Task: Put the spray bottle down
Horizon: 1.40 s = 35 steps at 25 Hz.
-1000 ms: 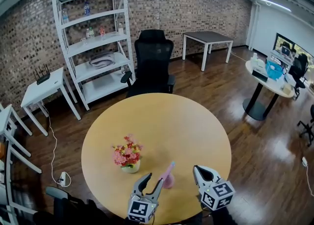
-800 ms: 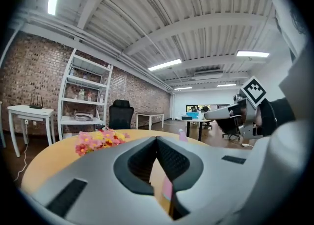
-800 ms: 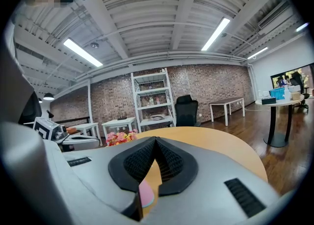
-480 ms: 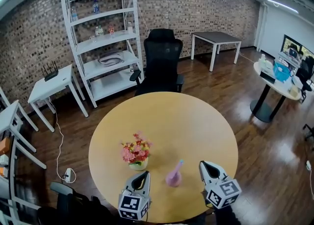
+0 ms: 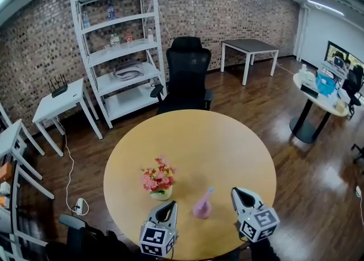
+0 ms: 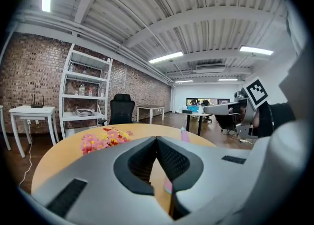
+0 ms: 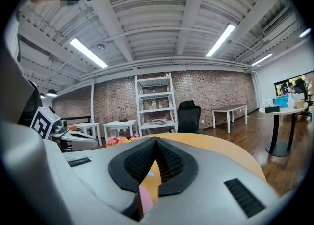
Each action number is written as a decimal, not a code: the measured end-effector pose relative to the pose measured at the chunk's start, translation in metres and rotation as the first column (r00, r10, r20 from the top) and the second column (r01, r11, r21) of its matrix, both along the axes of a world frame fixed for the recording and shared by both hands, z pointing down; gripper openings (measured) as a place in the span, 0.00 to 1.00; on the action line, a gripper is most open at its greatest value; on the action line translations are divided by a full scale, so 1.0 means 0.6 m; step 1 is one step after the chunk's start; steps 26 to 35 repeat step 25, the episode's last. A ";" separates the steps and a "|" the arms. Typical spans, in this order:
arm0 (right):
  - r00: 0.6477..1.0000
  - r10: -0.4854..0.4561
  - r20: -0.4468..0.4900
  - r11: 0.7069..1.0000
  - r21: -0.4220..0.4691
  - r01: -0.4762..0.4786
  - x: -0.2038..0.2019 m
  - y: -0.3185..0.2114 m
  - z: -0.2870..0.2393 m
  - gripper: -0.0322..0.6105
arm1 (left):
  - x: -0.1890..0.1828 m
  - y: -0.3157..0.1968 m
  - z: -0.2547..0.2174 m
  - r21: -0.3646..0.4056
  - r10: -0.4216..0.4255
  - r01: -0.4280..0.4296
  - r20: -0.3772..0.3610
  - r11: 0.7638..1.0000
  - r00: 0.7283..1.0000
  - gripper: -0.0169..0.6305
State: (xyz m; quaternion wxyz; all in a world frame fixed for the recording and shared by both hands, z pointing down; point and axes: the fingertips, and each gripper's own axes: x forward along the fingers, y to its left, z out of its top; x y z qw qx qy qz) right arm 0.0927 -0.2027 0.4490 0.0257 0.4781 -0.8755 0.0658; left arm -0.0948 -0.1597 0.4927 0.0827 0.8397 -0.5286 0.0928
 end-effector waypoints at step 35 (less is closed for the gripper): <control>1.000 -0.004 -0.009 1.000 -0.010 0.004 -0.009 -0.001 0.012 0.02 | 0.007 -0.001 0.008 -0.005 0.007 -0.007 0.002 1.000 1.000 0.01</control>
